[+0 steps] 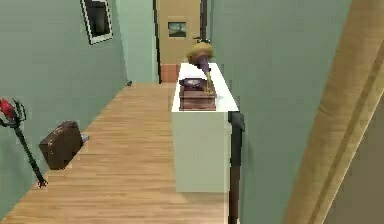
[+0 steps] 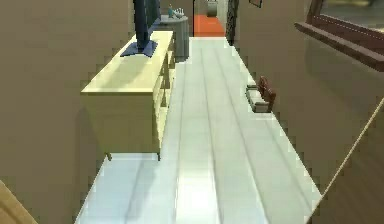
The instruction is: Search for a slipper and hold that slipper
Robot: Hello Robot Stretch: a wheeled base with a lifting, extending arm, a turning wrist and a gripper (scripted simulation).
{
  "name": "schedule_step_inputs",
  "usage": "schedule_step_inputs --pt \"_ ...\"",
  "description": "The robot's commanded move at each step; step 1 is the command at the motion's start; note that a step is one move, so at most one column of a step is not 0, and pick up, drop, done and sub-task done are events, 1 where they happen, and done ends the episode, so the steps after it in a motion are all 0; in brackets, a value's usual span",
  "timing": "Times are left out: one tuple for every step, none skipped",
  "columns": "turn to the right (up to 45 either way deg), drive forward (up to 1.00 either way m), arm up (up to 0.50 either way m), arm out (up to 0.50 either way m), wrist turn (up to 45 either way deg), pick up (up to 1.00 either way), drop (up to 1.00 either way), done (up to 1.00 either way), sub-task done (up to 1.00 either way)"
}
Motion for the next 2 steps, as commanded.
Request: schedule_step_inputs --pt "24.0 0.0 0.0 0.0 0.0 0.0 0.0 0.0 0.0" --pt "0.0 0.1 0.0 0.0 0.0 0.0 0.0 0.0 0.0"
